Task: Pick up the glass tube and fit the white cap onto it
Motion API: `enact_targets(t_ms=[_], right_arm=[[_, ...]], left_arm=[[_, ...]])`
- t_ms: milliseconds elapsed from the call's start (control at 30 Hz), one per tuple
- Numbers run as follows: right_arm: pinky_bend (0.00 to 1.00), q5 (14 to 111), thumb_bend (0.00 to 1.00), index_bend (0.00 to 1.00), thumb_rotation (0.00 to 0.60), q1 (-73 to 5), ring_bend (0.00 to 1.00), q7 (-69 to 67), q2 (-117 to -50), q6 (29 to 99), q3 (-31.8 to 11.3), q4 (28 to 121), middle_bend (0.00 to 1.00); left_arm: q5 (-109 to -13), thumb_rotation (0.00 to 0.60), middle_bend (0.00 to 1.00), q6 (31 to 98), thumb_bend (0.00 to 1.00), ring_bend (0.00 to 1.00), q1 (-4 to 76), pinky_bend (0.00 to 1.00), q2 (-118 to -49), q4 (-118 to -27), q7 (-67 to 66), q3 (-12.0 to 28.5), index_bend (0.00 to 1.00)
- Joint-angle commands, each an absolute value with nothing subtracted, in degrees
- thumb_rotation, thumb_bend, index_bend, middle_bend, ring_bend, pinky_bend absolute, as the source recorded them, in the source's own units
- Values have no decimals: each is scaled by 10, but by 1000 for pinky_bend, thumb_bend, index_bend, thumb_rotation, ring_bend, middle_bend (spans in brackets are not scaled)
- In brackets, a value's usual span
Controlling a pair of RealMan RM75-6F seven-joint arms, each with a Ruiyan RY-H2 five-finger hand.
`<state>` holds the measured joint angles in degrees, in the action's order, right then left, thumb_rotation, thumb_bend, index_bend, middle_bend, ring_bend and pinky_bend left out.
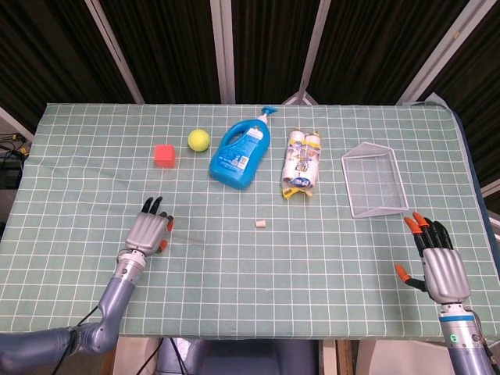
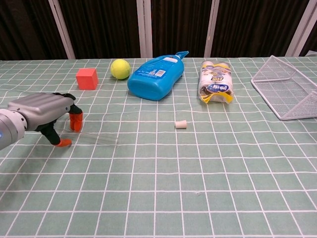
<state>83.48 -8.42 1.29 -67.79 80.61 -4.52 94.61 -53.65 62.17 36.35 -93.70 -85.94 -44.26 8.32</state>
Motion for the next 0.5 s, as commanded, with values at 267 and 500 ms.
enact_targets(t_ms=[267,500], right_arm=[[0,836,315,0,600,-84,0,11,-678,807,-45,946,0],[0,836,315,0,600,-83,0,11,-678,807,-45,946,0]], left_arm=[[-527,600,407,624,440,11,371,0,-940,-860,-447,80,488],[-521,600,447,629,491,26,374,0,-942,-859,-447,76,506]])
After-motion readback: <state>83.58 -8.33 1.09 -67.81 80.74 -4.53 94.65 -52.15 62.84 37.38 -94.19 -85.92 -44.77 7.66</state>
